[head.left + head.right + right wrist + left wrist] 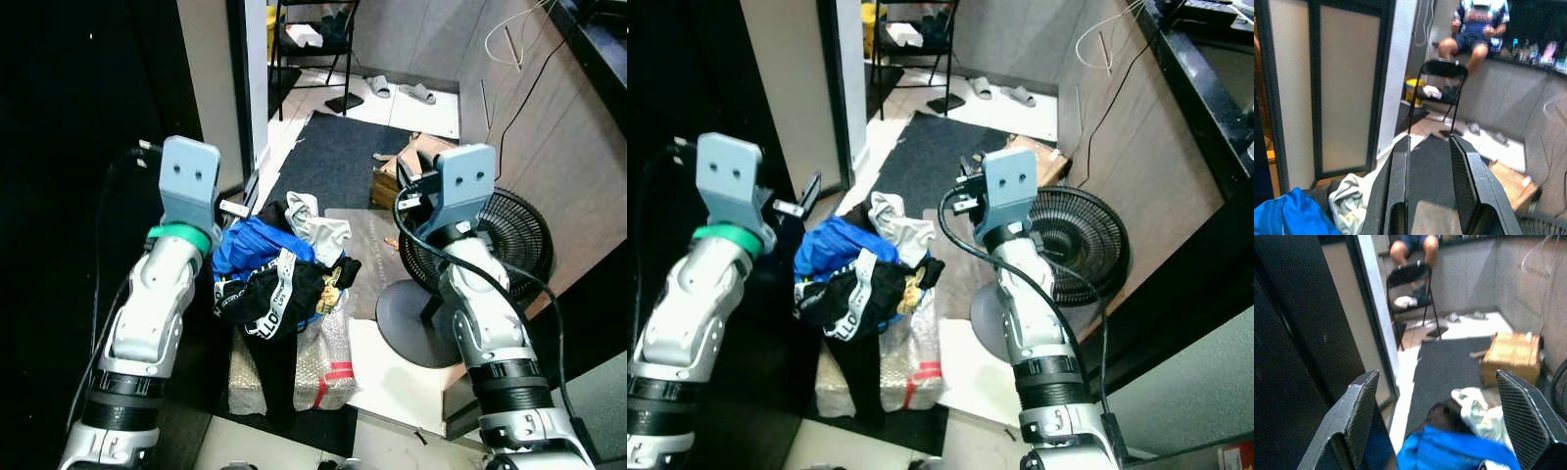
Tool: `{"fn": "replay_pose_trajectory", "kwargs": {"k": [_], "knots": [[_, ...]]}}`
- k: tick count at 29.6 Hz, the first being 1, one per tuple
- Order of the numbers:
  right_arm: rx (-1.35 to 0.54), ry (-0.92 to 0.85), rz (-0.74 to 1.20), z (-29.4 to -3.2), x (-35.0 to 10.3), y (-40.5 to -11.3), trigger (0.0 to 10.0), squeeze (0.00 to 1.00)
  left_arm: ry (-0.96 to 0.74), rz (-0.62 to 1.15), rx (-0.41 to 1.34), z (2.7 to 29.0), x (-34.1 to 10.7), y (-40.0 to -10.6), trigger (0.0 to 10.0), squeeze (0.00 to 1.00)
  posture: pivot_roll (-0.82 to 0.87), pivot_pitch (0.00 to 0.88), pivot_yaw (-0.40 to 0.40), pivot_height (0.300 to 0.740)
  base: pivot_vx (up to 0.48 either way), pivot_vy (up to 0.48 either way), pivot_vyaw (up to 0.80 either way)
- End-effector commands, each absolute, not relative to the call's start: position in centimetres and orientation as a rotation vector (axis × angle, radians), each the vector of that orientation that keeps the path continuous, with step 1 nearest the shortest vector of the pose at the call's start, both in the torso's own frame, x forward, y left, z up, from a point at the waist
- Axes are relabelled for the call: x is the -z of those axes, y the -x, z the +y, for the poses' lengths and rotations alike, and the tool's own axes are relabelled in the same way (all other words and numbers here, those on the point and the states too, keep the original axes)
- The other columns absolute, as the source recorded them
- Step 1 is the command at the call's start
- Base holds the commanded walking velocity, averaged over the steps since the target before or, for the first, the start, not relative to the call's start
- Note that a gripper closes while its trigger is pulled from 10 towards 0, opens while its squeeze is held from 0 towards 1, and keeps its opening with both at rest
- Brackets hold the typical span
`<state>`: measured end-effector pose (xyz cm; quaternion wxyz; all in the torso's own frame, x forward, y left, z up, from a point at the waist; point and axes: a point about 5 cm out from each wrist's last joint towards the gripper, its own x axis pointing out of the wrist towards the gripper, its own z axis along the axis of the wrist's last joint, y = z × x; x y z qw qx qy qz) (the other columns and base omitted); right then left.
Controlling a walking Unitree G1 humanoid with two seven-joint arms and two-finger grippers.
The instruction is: Clothes washing
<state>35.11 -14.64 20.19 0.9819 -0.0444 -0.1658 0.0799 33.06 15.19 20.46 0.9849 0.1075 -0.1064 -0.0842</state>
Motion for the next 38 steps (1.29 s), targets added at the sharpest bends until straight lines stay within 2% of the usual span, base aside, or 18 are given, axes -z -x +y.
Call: {"fn": "replay_pose_trajectory", "kwargs": {"k": [1, 10, 21, 24, 30, 35, 38], "knots": [[-0.119, 0.034, -0.291, -15.3, -19.6, -35.6, 10.0, 0.00, -0.265, -0.134, 0.201, 14.8, -18.2, -33.1, 10.0, 0.00, 0.01, 0.054, 0.015, 0.740, 0.000, 0.000, 0.00], [-0.063, 0.011, -0.250, -15.9, -19.0, -36.2, 10.0, 0.00, -0.235, -0.057, 0.175, 14.1, -16.4, -34.4, 10.0, 0.00, 0.01, 0.080, 0.026, 0.740, 0.000, 0.000, 0.00], [-0.077, 0.022, -0.249, -15.4, -18.7, -36.0, 10.0, 0.00, -0.240, -0.060, 0.183, 13.9, -16.1, -34.1, 10.0, 0.00, 0.02, 0.116, 0.024, 0.740, 0.000, 0.000, 0.00], [-0.071, 0.070, -0.259, -15.8, -19.1, -36.3, 10.0, 0.00, -0.254, -0.050, 0.190, 13.9, -16.1, -34.5, 10.0, 0.00, 0.01, 0.176, 0.028, 0.740, 0.000, 0.000, 0.00], [-0.057, 0.102, -0.265, -16.3, -19.5, -36.7, 10.0, 0.00, -0.266, -0.040, 0.216, 13.3, -16.3, -35.2, 10.0, 0.00, 0.01, 0.197, 0.037, 0.740, 0.000, 0.000, 0.00], [-0.019, 0.171, -0.261, -17.7, -19.4, -36.5, 10.0, 0.00, -0.263, -0.013, 0.288, 11.0, -16.7, -36.5, 10.0, 0.00, -0.02, 0.267, 0.083, 0.740, 0.000, 0.000, 0.00], [-0.019, 0.171, -0.261, -17.7, -19.4, -36.5, 10.0, 0.00, -0.263, -0.013, 0.288, 11.0, -16.7, -36.5, 10.0, 0.00, -0.02, 0.267, 0.083, 0.740, 0.000, 0.000, 0.00]]}}
